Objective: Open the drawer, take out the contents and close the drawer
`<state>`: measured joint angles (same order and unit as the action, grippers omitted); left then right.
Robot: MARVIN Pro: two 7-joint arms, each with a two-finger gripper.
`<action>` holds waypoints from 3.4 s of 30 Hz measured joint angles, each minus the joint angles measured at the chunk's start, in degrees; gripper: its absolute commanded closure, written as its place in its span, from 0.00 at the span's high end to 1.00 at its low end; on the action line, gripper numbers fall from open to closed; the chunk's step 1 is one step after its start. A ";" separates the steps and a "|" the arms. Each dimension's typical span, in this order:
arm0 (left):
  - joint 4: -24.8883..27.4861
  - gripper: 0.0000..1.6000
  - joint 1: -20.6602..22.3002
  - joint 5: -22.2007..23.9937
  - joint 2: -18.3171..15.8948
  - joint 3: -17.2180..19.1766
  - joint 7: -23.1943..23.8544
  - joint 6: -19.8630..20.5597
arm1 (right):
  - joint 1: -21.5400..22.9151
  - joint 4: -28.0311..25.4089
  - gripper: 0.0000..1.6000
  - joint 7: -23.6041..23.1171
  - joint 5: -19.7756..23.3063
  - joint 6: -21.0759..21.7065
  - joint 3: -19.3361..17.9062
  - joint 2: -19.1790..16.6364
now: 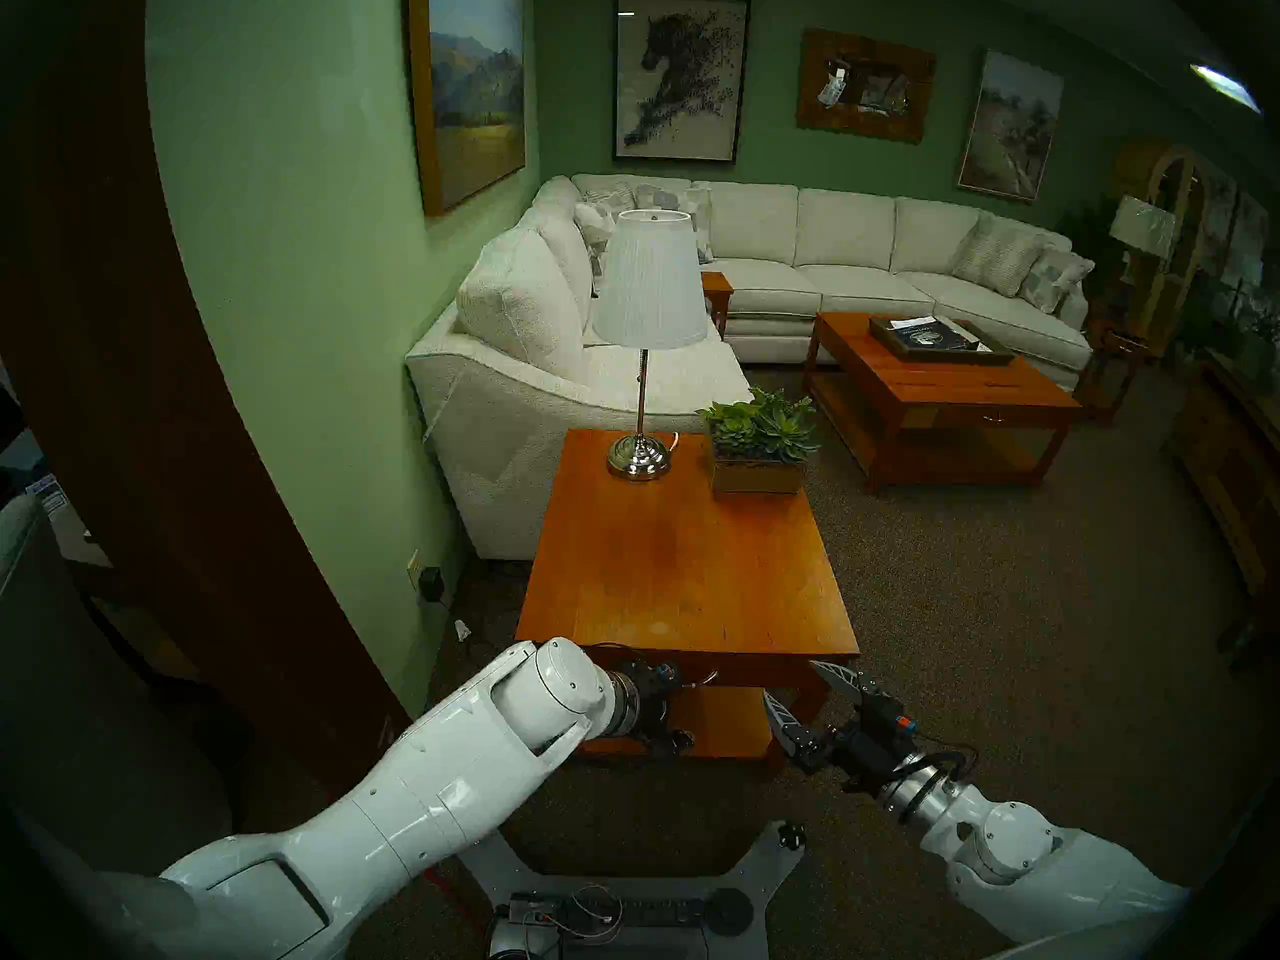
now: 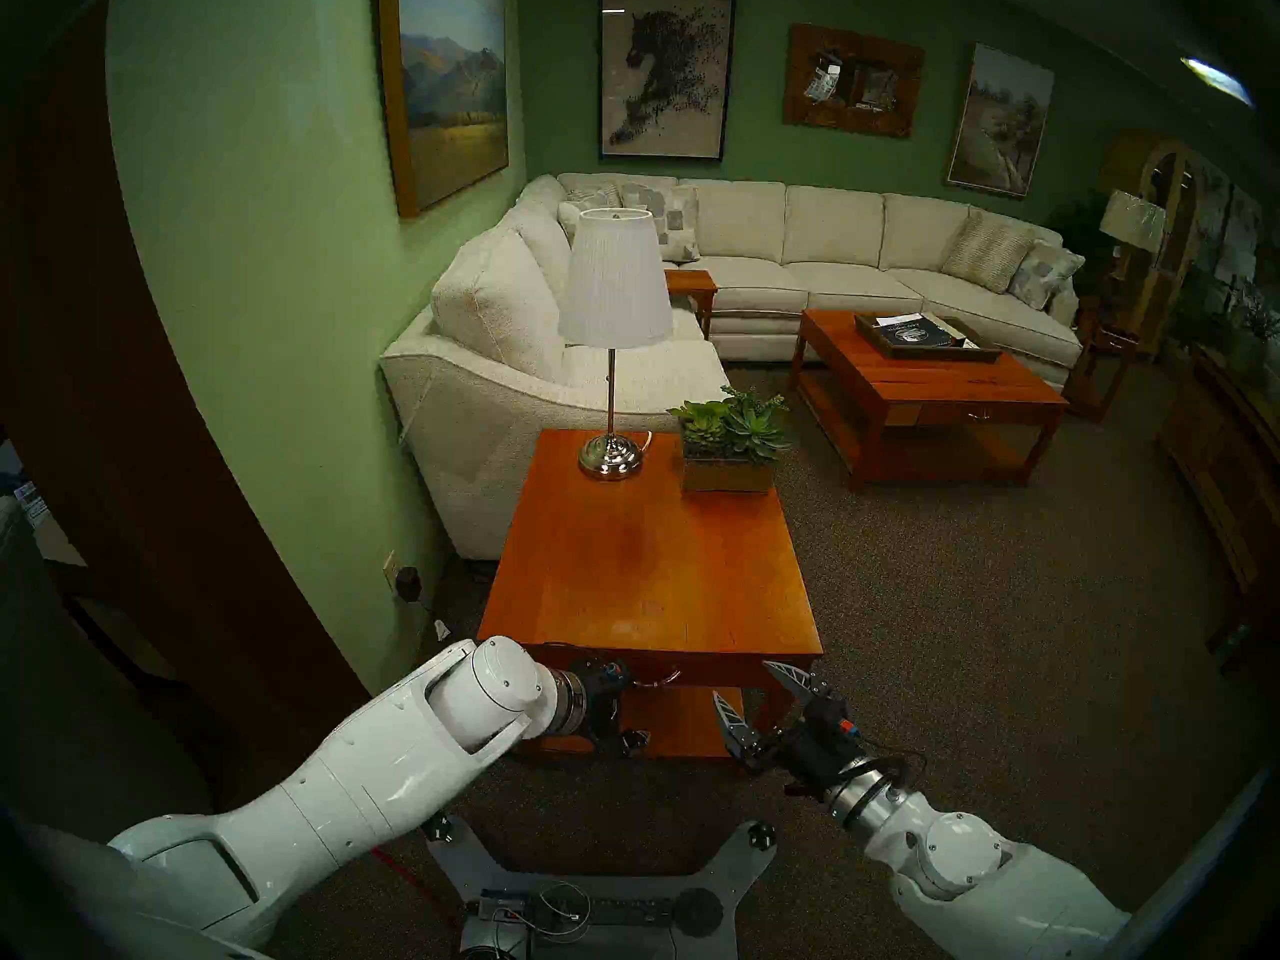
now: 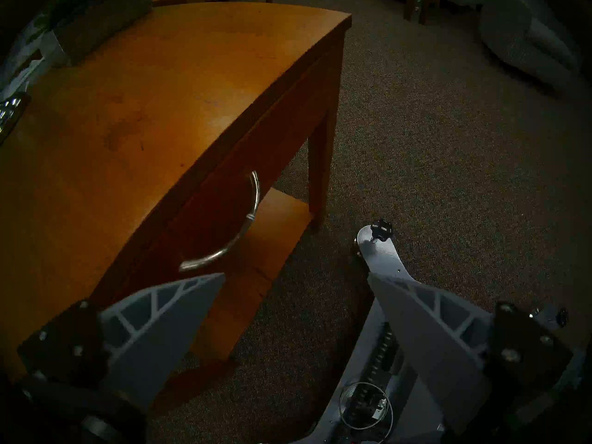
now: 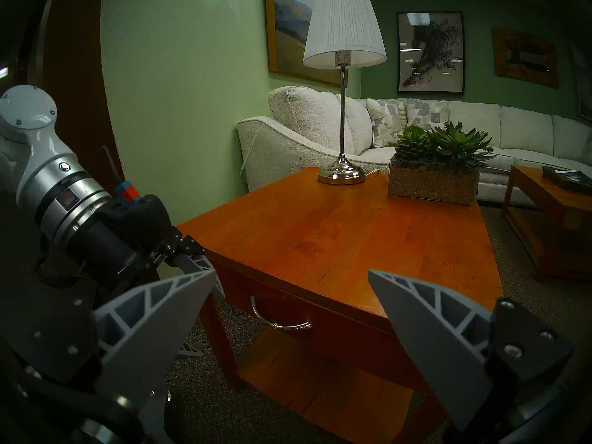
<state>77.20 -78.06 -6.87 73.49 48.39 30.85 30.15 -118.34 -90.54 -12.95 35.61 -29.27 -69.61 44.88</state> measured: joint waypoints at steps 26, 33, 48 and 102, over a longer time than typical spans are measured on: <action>-4.88 1.00 4.19 -2.34 4.24 -1.03 1.89 0.21 | 0.00 -0.03 1.00 0.01 0.00 0.00 0.00 -0.01; -5.11 1.00 4.36 -2.49 4.56 -0.94 2.17 0.33 | -0.01 -0.04 1.00 0.01 0.00 0.00 0.00 -0.01; -7.16 1.00 3.23 -4.52 6.17 -1.00 -3.36 -1.93 | -0.01 -0.05 1.00 0.02 0.00 0.00 0.00 -0.02; -23.52 1.00 5.95 -10.44 13.25 -4.82 -12.02 -10.40 | -0.01 -0.04 1.00 0.01 0.00 0.00 0.00 -0.03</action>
<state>53.67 -72.10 -17.31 86.74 43.57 18.83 19.75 -118.34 -90.58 -12.93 35.62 -29.26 -69.61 44.86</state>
